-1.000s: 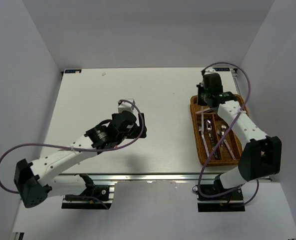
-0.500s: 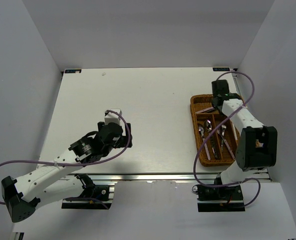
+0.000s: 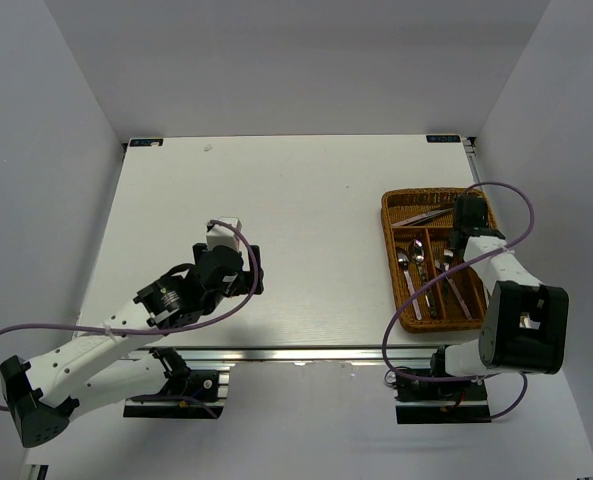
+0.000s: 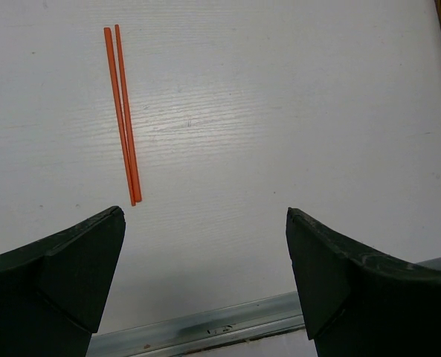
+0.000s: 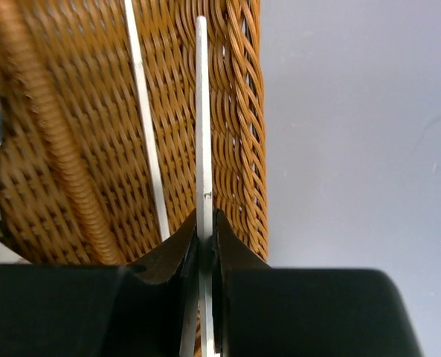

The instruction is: Sort the eating utensils into containers

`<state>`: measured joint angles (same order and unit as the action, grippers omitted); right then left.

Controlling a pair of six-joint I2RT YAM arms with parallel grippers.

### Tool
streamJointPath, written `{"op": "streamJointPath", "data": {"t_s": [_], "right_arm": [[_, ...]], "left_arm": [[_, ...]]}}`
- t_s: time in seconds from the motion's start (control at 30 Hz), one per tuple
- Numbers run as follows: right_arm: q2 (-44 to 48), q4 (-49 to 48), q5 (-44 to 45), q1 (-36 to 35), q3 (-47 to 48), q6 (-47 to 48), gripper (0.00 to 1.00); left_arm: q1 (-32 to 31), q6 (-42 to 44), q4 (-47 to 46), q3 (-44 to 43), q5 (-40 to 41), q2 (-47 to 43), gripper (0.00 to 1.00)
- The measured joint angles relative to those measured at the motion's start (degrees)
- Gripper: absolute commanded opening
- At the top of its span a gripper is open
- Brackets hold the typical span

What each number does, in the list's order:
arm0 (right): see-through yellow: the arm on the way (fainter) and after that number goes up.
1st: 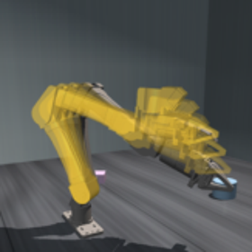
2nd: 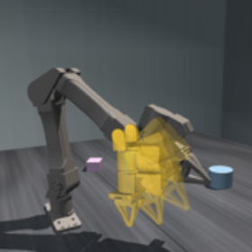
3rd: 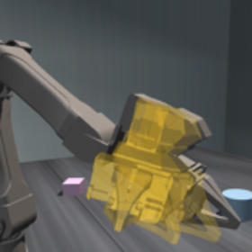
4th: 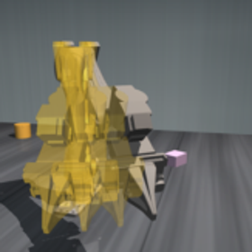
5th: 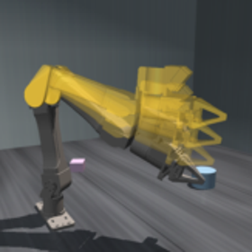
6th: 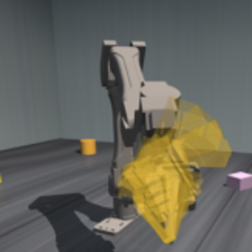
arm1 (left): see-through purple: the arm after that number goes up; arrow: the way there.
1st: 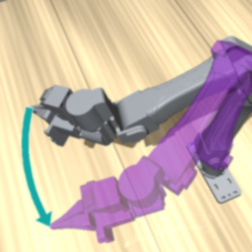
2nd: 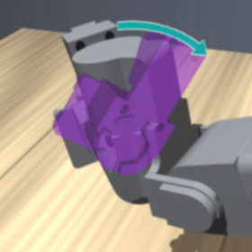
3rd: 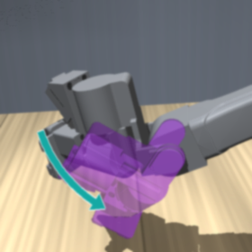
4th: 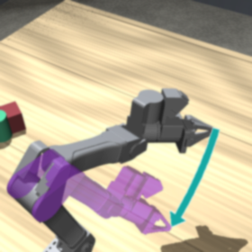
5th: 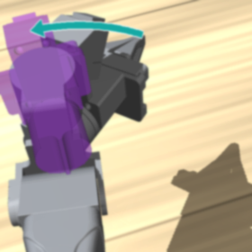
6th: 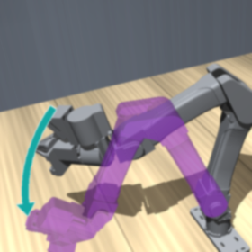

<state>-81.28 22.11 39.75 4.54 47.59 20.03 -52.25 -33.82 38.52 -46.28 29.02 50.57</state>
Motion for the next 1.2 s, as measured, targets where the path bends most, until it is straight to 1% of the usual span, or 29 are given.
{"op": "streamJointPath", "data": {"t_s": [0.03, 0.1, 0.13, 0.17, 0.2, 0.23, 0.37, 0.47, 0.5, 0.53, 0.57, 0.63, 0.77, 0.8, 0.87, 0.9, 0.93, 1.0, 1.03, 1.1, 1.2], "right_arm": [[0.72, -0.98, -0.39, 0.0, -0.63, 0.09, 0.0], [1.55, -2.51, -0.9, -0.04, -2.03, 0.26, 0.06], [1.77, -3.26, -0.96, -0.07, -2.84, 0.44, 0.17], [1.97, -4.02, -0.94, -0.04, -3.8, 0.66, 0.25], [2.08, -4.5, -0.9, -0.02, -4.66, 0.87, 0.3], [2.19, -4.76, -0.83, -0.02, -5.46, 1.11, 0.41], [2.19, -5.6, -0.42, -0.04, -6.29, 1.7, 0.5], [2.16, -5.14, 0.13, -0.02, -5.11, 1.2, 0.58], [2.12, -4.74, 0.15, -0.02, -4.17, 0.85, 0.75], [2.12, -4.24, 0.13, -0.02, -2.78, 0.37, 0.78], [2.12, -3.8, 0.09, -0.02, -1.51, -0.07, 0.78], [2.12, -3.17, -0.37, -0.04, 2.29, -1.46, 0.88], [2.12, -1.03, -3.26, -0.02, 9.46, -4.46, 0.83], [2.16, -1.16, -4.04, -0.04, 10.47, -4.74, 0.78], [2.23, -1.51, -5.11, -0.04, 10.67, -4.96, 0.73], [2.14, -1.62, -5.66, -0.02, 10.14, -5.05, 0.63], [2.03, -1.86, -6.08, -0.02, 9.22, -4.9, 0.57], [1.6, -2.23, -6.78, -0.04, 6.32, -4.72, 0.47], [1.07, -2.38, -6.97, -0.02, 4.79, -4.7, 0.44], [0.17, -2.58, -6.93, 0.15, 1.86, -4.63, 0.42], [0.11, -2.75, -6.95, 1.27, -1.33, -4.59, 0.43]], "left_arm": [[0.0, 0.0, 0.0, 0.0, 0.0, -0.2, 0.98], [0.0, 0.02, 0.0, 0.0, 0.0, -0.39, 0.98], [0.0, 0.02, 0.0, 0.02, 0.0, -0.44, 0.98], [0.0, 0.02, -0.02, 0.07, 0.0, -0.46, 0.98], [-0.02, 0.02, 0.0, 0.09, 0.0, -0.46, 0.98], [-0.02, 0.0, 0.0, 0.09, 0.0, -0.46, 0.98], [-0.07, 0.0, 0.0, 0.09, 0.0, -0.5, 0.98], [-0.11, 0.0, 0.0, 0.09, 0.09, -0.48, 0.98], [-0.11, 0.0, 0.02, 0.11, 0.17, -0.48, 0.98], [-0.11, 0.0, 0.02, 0.09, 0.24, -0.44, 0.98], [-0.11, -0.02, 0.02, 0.11, 0.37, -0.39, 0.98], [-0.11, -0.02, 0.02, 0.11, 0.61, -0.24, 0.98], [-0.11, -0.04, 0.04, 0.09, 1.2, 0.74, 0.98], [-0.11, -0.04, 0.07, 0.09, 1.29, 1.16, 0.98], [-0.11, -0.04, 0.07, 0.11, 1.46, 2.19, 0.98], [-0.11, -0.04, 0.09, 0.11, 1.53, 2.78, 0.98], [-0.11, -0.04, 0.11, 0.09, 1.62, 3.39, 0.98], [-0.11, -0.04, 0.24, 0.09, 1.68, 4.52, 0.98], [-0.11, -0.04, 0.44, 0.09, 1.68, 4.96, 0.98], [-0.11, -0.07, 0.63, 0.09, 1.7, 5.22, 0.98], [-0.11, -0.09, 0.61, 0.09, 1.79, 4.5, 0.98]]}}
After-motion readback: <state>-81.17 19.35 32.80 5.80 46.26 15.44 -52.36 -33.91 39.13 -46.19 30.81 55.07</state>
